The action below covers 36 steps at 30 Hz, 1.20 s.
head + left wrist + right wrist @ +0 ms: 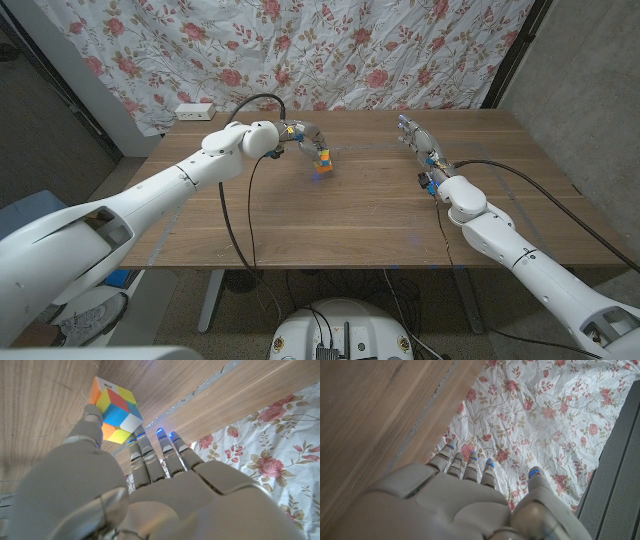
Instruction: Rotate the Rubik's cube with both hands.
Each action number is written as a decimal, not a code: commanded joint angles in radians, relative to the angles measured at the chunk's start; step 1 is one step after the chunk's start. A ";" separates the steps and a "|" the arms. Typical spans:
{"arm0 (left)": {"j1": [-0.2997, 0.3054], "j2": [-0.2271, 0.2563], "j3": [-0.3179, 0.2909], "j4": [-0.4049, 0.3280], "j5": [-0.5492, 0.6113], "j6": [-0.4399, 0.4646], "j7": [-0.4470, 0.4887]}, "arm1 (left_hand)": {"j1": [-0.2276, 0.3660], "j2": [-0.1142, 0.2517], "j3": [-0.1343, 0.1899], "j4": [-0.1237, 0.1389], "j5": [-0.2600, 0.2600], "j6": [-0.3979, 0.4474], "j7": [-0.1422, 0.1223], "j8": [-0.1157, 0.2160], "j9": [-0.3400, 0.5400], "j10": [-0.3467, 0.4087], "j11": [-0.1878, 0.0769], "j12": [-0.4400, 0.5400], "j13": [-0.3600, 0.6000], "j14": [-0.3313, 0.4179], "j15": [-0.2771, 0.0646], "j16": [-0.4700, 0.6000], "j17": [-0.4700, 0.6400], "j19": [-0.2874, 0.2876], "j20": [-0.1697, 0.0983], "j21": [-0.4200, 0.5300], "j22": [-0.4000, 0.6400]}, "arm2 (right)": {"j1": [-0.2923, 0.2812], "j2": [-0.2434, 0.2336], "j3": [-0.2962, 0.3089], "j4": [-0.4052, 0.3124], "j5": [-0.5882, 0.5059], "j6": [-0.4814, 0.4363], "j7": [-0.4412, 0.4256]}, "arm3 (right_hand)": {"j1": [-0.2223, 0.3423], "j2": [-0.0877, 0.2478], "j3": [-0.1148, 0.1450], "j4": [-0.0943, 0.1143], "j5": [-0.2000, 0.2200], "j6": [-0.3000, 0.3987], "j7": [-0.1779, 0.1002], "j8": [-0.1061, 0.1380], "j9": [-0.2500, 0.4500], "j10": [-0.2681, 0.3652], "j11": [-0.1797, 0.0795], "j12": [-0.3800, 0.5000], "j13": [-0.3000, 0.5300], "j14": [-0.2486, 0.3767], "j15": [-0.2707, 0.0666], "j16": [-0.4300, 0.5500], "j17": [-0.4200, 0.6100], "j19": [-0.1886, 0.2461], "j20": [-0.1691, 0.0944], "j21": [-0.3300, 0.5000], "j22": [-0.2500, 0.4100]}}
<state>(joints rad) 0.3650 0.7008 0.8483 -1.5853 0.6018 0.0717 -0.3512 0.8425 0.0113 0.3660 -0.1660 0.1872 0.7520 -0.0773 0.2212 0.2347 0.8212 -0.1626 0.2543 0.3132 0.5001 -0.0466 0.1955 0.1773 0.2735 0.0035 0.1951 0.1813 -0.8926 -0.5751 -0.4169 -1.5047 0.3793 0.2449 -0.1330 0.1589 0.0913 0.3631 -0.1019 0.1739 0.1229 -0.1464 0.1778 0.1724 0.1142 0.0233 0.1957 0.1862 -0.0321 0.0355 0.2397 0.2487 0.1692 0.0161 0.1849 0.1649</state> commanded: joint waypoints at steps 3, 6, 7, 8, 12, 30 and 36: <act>-0.005 -0.005 0.020 0.009 0.034 0.023 -0.044 | -0.022 0.026 -0.003 0.001 0.006 0.017 -0.028 -0.001 0.005 0.048 -0.061 -0.006 0.003 -0.015 -0.132 -0.008 0.001 -0.009 0.000 -0.002 0.002 | 0.018 0.046 0.002 0.082 0.092 0.068 0.057 | -0.011 0.004 -0.002 0.002 0.002 0.004 0.006 0.004 0.003 -0.005 0.006 -0.002 0.001 0.007 0.000 0.003 0.003 0.005 -0.010 0.002 0.002; -0.005 -0.007 0.023 0.007 0.037 0.026 -0.052 | -0.024 0.025 -0.004 0.002 0.006 0.015 -0.028 -0.002 0.005 0.045 -0.061 -0.007 0.003 -0.016 -0.131 -0.009 0.001 -0.010 0.001 -0.002 0.002 | 0.019 0.058 0.008 0.103 0.129 0.084 0.086 | -0.011 0.004 -0.003 0.001 0.003 0.002 0.008 0.004 0.003 -0.007 0.004 -0.003 0.001 0.008 0.000 0.003 0.003 0.005 -0.011 0.002 0.002; -0.003 -0.008 0.022 0.006 0.036 0.028 -0.052 | -0.025 0.025 -0.004 0.002 0.006 0.013 -0.029 -0.002 0.005 0.044 -0.061 -0.008 0.003 -0.017 -0.131 -0.009 0.001 -0.010 0.001 -0.001 0.001 | 0.018 0.058 0.010 0.103 0.142 0.079 0.093 | -0.011 0.004 -0.003 0.000 0.003 0.001 0.008 0.004 0.003 -0.007 0.005 -0.003 0.001 0.007 0.000 0.003 0.002 0.005 -0.011 0.002 0.002; 0.000 -0.009 0.020 0.003 0.036 0.034 -0.049 | -0.025 0.025 -0.004 0.002 0.006 0.013 -0.029 -0.003 0.005 0.043 -0.061 -0.008 0.003 -0.017 -0.131 -0.009 0.001 -0.010 0.001 -0.002 0.001 | 0.018 0.058 0.011 0.104 0.149 0.076 0.098 | -0.011 0.004 -0.003 0.000 0.003 0.000 0.009 0.003 0.003 -0.009 0.006 -0.003 0.001 0.007 -0.001 0.002 0.002 0.005 -0.011 0.002 0.002; -0.002 -0.010 0.029 -0.005 0.053 0.040 -0.059 | -0.027 0.024 -0.005 0.002 0.006 0.010 -0.029 -0.004 0.005 0.040 -0.062 -0.009 0.004 -0.020 -0.131 -0.009 0.001 -0.012 0.000 -0.001 0.001 | 0.018 0.059 0.011 0.107 0.164 0.069 0.105 | -0.012 0.003 -0.003 -0.001 0.003 -0.001 0.015 0.003 0.002 -0.018 0.004 -0.006 0.001 0.006 0.002 0.001 0.002 0.006 -0.011 0.002 0.002; -0.002 -0.014 0.051 -0.027 0.111 0.058 -0.084 | -0.036 0.022 -0.008 0.003 0.007 -0.003 -0.034 -0.009 0.006 0.027 -0.061 -0.015 0.005 -0.026 -0.128 -0.008 0.001 -0.012 -0.002 0.001 0.001 | 0.008 0.092 0.022 0.148 0.222 0.091 0.119 | -0.033 0.004 -0.013 0.000 0.006 -0.030 0.070 0.000 0.001 -0.016 0.002 -0.003 -0.002 0.004 -0.045 -0.003 -0.001 0.002 -0.042 0.001 0.002; 0.002 -0.014 0.058 -0.038 0.142 0.073 -0.096 | -0.040 0.020 -0.010 0.003 0.007 -0.017 -0.038 -0.014 0.006 0.020 -0.061 -0.017 0.006 -0.029 -0.127 -0.009 0.001 -0.012 -0.003 0.002 0.001 | 0.006 0.091 0.020 0.147 0.215 0.088 0.108 | -0.035 0.005 -0.013 0.000 0.006 -0.029 0.067 0.001 0.001 -0.014 0.001 -0.003 -0.003 0.005 -0.045 -0.003 -0.002 0.002 -0.043 0.000 0.002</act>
<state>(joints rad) 0.3625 0.6871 0.8942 -1.6056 0.6979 0.1240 -0.4308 0.8129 0.0292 0.3598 -0.1662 0.1888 0.7288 -0.1005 0.2041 0.2350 0.8035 -0.1805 0.2389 0.3129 0.4768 -0.0483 0.1886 0.1772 0.2646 0.0052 0.1951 0.1816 -0.8819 -0.4925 -0.3989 -1.3689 0.5828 0.3306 -0.0190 0.1330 0.0936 0.3546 -0.1021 0.1739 0.0926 -0.0802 0.1776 0.1725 0.0979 0.0249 0.1923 0.1813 -0.0285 -0.0040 0.2397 0.2461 0.1676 -0.0182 0.1850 0.1628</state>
